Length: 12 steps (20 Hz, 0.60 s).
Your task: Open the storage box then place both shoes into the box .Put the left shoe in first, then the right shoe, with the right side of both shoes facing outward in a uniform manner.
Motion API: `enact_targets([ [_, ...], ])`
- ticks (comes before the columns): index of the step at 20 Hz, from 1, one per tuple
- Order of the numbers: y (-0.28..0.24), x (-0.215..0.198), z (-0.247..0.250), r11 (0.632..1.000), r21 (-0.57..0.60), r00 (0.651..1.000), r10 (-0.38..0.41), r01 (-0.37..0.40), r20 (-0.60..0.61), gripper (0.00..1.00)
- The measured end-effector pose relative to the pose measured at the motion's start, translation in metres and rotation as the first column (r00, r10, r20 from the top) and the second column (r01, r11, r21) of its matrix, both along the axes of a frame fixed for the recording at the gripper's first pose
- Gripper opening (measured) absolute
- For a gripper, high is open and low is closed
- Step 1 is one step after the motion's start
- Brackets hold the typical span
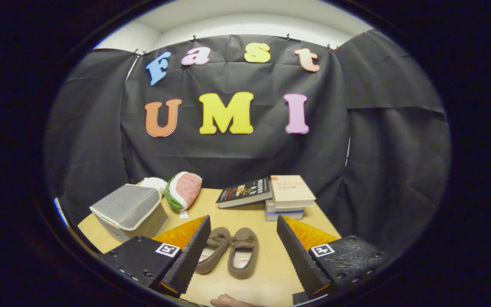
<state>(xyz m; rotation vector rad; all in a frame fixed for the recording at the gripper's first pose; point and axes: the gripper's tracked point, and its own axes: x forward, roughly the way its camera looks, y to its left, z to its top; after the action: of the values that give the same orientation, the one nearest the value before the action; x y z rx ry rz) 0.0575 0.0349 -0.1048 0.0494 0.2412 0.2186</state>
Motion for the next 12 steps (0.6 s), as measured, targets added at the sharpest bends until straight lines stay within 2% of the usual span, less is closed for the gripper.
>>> enact_targets([
  [3,0.052,0.007,-0.028,0.988,0.110,0.979,0.124,-0.107,-0.159,0.96],
  [8,0.137,0.021,-0.050,0.954,0.209,0.927,0.268,-0.217,-0.263,0.96],
  [10,0.176,0.020,-0.056,0.919,0.291,0.883,0.353,-0.265,-0.310,0.96],
  [12,0.212,0.018,-0.064,0.863,0.432,0.805,0.443,-0.262,-0.395,0.96],
])
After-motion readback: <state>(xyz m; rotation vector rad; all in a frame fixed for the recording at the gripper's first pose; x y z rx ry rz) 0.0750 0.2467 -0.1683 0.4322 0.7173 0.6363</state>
